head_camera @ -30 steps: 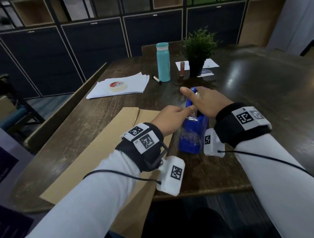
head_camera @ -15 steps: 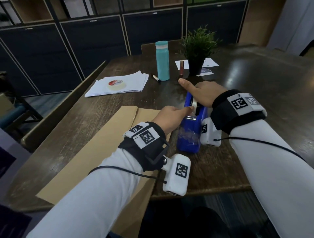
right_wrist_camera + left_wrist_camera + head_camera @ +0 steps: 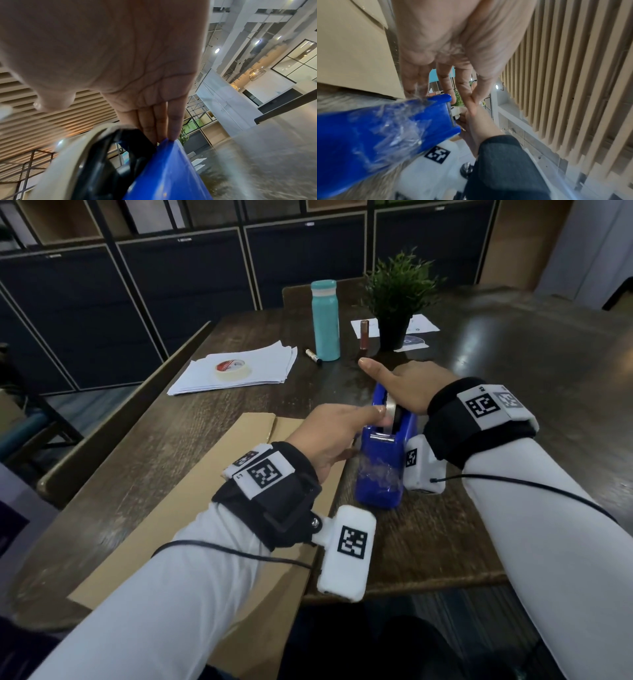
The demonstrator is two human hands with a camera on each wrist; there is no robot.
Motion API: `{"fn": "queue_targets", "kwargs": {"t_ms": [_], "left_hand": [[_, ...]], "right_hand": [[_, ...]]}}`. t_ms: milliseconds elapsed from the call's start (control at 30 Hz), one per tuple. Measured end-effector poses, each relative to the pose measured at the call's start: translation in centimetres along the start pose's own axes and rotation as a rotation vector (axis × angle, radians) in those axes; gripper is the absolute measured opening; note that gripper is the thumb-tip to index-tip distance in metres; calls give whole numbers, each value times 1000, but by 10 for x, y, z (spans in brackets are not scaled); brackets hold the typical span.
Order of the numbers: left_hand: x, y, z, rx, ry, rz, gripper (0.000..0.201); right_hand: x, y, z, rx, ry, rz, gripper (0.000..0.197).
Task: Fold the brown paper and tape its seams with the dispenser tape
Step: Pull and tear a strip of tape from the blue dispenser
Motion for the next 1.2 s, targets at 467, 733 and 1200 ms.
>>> {"fn": "queue_targets", "kwargs": {"t_ms": [467, 733, 1200], "left_hand": [[0, -19, -24, -15, -75, -48, 11], [1, -21, -27, 58, -65, -26, 13], [3, -17, -22, 79, 136, 8, 18]], "right_hand": [[-6, 2, 1, 33, 55, 3, 80], [-6, 0, -1, 39, 34, -5, 79], [-5, 0, -2, 53, 19, 1, 80]]}}
Point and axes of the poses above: each hand's wrist, its own y-axis towards the middle knuckle, its own x-axis out of the palm, z = x × y, the point moved 4 cm from there along y, towards the middle knuckle, and after that the axes turned 11 degrees about x, right-handed, at the moved point
